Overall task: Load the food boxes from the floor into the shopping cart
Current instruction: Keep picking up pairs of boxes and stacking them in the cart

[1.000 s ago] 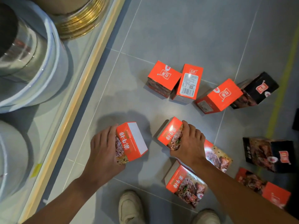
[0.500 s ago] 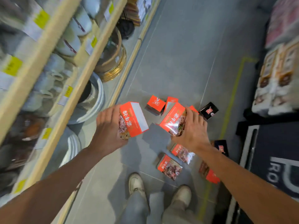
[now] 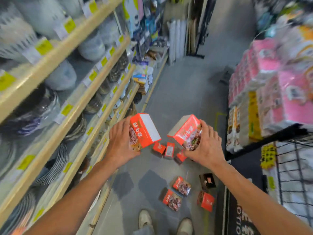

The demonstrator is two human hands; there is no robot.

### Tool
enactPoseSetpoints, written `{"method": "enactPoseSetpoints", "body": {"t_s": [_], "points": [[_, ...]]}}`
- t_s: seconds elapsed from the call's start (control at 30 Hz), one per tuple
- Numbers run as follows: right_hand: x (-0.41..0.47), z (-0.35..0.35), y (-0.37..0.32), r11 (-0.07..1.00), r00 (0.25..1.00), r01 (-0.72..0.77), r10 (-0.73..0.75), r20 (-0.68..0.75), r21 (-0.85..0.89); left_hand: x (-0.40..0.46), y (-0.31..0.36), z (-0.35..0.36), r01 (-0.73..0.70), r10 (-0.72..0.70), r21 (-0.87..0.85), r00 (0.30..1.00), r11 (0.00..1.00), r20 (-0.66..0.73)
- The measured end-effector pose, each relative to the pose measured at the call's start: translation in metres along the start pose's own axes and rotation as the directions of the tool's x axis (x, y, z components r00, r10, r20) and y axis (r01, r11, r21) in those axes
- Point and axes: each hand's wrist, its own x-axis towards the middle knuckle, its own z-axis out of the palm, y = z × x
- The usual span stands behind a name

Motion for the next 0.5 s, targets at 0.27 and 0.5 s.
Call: {"method": "enactPoseSetpoints", "body": {"t_s": [0.27,0.5], "points": [[-0.035,-0.090,-0.056,0.996,0.983,0.080,-0.072,-0.171,0.042,-0.010,0.032,-0.091,-0.072,0.066,-0.071,0.994,0.995,-0.083],[-0.052,-0.123,-0.078,0.985,0.957,0.154,-0.130,-0.258,0.073,-0.016,0.048,-0.133,-0.128,0.114,-0.064,0.976,0.990,-0.186]]}}
